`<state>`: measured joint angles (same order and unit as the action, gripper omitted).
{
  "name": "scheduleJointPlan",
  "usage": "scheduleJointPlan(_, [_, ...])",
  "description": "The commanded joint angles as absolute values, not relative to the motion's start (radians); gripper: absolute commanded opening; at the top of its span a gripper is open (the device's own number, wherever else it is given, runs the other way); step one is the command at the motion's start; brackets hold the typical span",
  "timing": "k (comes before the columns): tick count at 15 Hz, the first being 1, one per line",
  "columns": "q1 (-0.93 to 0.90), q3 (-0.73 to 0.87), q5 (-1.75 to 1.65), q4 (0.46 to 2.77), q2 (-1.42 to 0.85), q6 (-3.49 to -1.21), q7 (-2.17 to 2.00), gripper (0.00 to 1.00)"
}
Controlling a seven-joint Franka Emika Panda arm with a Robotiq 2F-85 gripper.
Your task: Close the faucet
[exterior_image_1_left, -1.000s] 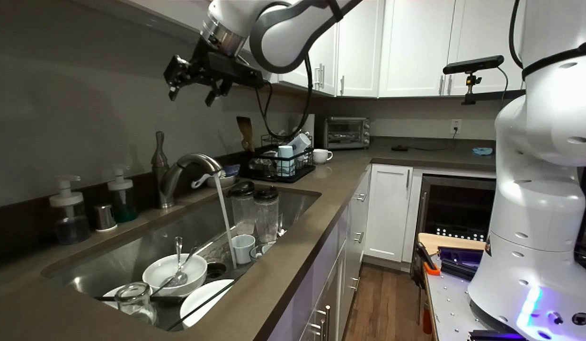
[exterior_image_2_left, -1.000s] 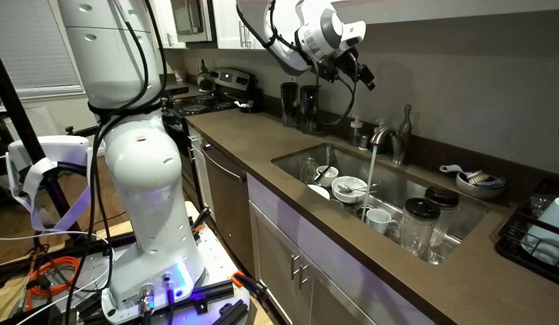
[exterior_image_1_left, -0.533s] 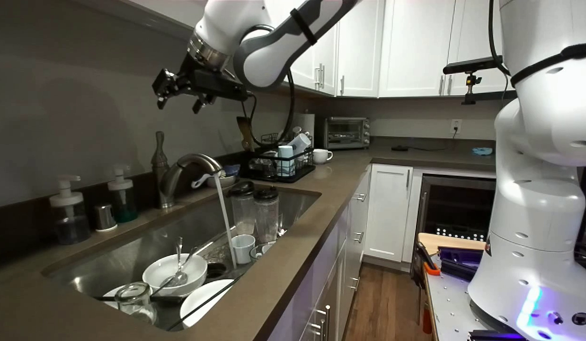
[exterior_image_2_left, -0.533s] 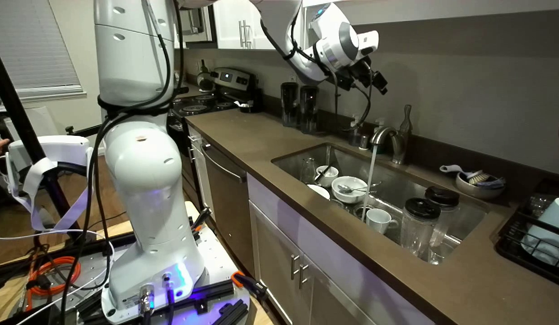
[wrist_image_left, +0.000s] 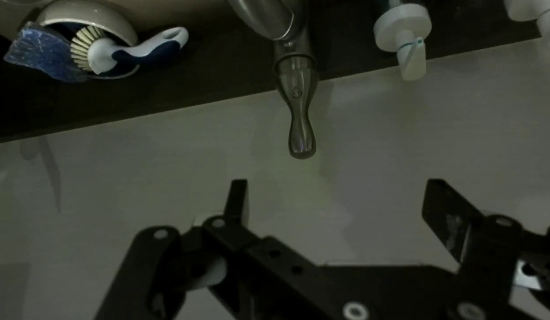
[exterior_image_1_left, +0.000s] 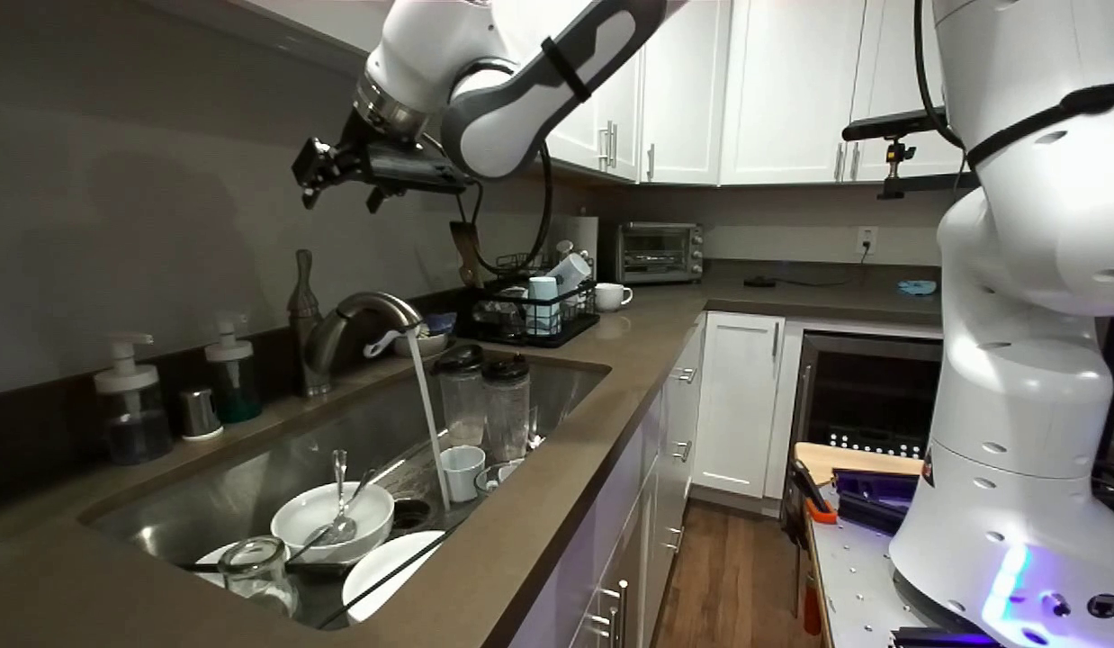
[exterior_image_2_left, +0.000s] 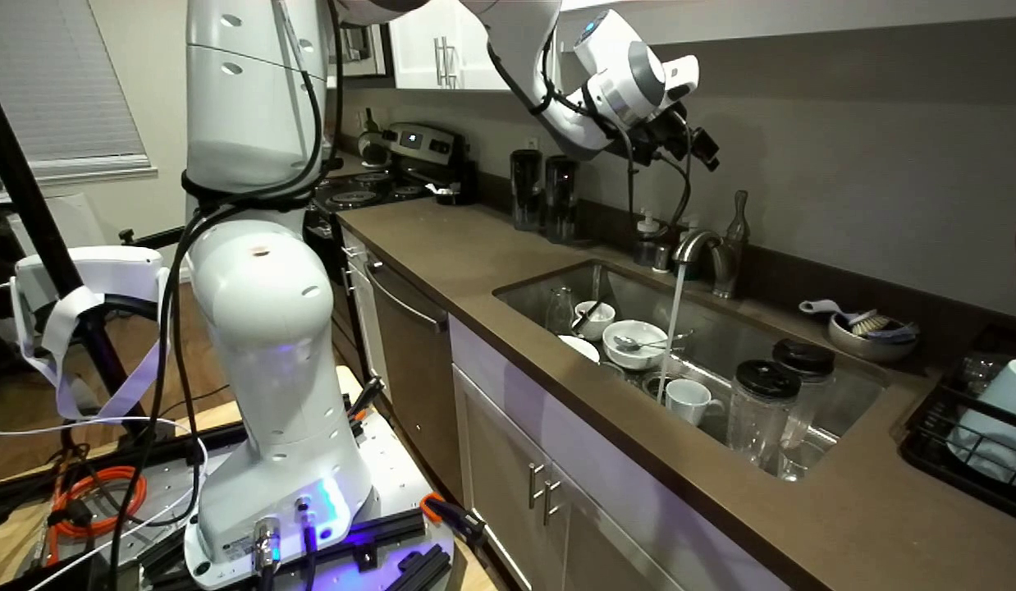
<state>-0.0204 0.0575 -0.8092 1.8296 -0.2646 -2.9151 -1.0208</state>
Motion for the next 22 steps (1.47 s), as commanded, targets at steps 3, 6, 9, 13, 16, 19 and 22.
scheduleJointPlan(3, [-0.078,0.148,-0.978,1.712,-0.333,-2.923,-1.182,1.00])
scheduleJointPlan(6, [-0.079,0.158,-0.965,1.671,-0.369,-2.934,-1.196,0.98])
scheduleJointPlan(9, [-0.075,0.163,-0.951,1.638,-0.407,-2.949,-1.202,0.92])
scheduleJointPlan(13, [-0.072,0.169,-0.945,1.594,-0.469,-2.973,-1.227,1.00])
scheduleJointPlan(16, [-0.061,0.162,-0.928,1.548,-0.520,-2.987,-1.209,1.00])
scheduleJointPlan(19, [-0.058,0.162,-0.930,1.493,-0.565,-2.985,-1.196,1.00])
scheduleJointPlan(22, [-0.056,0.166,-0.933,1.441,-0.598,-2.978,-1.191,1.00])
